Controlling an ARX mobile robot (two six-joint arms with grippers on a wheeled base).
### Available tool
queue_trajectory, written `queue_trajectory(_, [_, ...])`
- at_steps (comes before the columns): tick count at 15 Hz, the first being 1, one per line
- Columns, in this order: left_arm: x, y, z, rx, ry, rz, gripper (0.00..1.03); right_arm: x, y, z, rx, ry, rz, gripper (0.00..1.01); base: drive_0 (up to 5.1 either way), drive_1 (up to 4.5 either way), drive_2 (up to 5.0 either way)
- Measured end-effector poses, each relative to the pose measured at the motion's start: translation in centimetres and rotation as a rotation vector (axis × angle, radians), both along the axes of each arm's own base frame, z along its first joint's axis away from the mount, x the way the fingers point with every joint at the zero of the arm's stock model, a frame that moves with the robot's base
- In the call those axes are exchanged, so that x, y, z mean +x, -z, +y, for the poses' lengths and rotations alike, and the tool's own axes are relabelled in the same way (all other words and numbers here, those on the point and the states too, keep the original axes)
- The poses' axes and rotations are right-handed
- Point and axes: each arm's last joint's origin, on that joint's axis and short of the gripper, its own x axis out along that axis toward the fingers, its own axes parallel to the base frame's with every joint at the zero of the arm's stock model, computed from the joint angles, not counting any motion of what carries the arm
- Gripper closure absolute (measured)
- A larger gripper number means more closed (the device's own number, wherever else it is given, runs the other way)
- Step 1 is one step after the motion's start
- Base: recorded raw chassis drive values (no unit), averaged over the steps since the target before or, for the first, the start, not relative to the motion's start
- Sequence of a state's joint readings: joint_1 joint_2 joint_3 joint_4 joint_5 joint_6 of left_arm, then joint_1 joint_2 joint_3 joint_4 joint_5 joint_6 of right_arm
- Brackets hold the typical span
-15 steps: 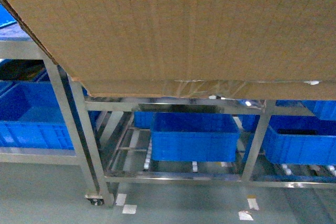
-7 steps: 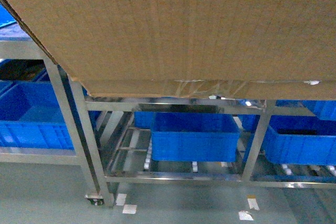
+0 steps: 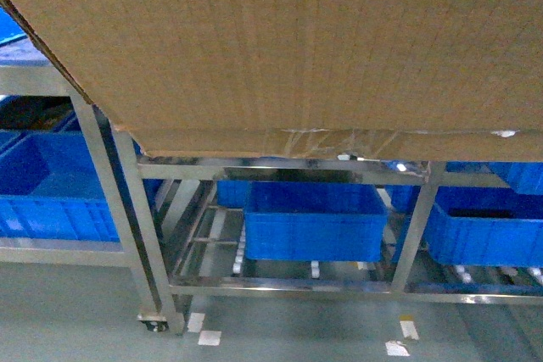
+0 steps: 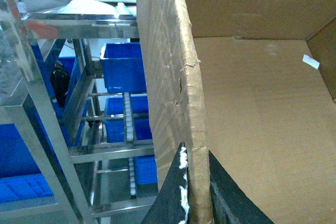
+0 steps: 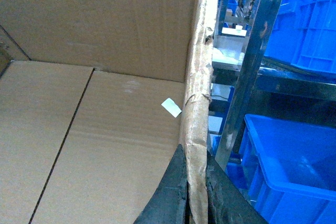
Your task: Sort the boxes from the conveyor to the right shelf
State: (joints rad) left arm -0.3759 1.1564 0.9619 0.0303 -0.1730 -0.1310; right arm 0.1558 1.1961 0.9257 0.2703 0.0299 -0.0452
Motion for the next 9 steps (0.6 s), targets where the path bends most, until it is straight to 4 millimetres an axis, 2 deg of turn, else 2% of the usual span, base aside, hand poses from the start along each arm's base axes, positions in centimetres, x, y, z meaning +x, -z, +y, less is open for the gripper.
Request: queue_trajectory(9, [-0.05,-0.05,0.02,-0.001,0.000,-0.001,1.01,-0.01,-0.01,0.00,0.000,0.000,0.000,0.98,-1.4,-1.43,-1.4])
